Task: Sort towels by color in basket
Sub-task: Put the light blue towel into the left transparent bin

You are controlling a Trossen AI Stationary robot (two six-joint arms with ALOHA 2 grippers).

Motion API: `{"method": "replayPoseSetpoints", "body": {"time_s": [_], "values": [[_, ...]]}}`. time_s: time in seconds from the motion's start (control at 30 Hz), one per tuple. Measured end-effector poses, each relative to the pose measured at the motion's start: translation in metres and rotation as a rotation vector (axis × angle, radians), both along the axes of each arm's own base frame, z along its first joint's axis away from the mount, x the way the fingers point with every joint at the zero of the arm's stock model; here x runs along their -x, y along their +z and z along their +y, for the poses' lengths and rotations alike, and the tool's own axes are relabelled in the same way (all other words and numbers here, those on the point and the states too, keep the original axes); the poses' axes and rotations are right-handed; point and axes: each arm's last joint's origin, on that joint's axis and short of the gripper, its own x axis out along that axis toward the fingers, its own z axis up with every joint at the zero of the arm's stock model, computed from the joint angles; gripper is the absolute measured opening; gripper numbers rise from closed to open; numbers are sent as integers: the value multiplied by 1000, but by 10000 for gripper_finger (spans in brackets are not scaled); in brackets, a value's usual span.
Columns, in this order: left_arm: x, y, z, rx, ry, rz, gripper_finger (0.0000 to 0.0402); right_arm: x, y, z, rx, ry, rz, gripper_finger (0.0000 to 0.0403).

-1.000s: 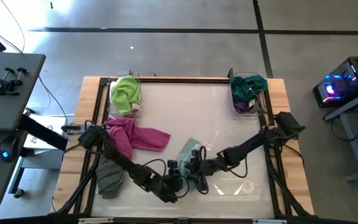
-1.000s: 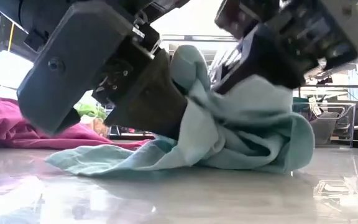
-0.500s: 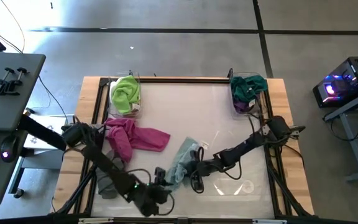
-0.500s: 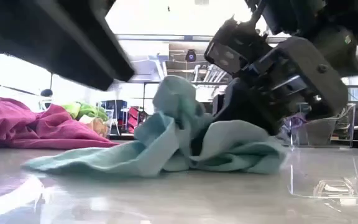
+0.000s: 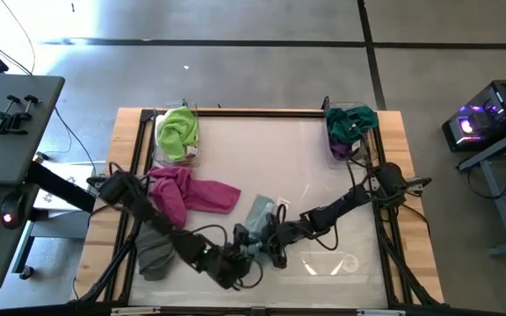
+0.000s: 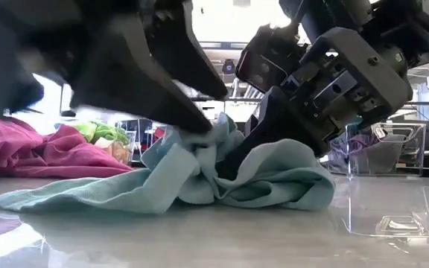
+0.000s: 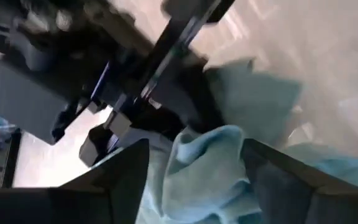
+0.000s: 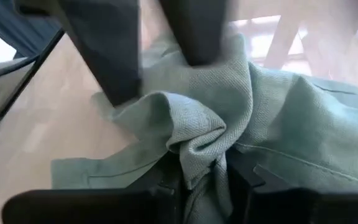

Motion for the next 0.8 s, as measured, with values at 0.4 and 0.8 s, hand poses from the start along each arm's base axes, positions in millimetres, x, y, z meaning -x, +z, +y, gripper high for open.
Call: {"method": "replayPoseSetpoints", "body": {"time_s": [0.4,0.8], "values": [[-24,-7,37,271,164,31,287,3,20,-1,-88,113,23,188],[-43,-43,70,522,423,40,282,46,103,19,104,116,-70,200]]}}
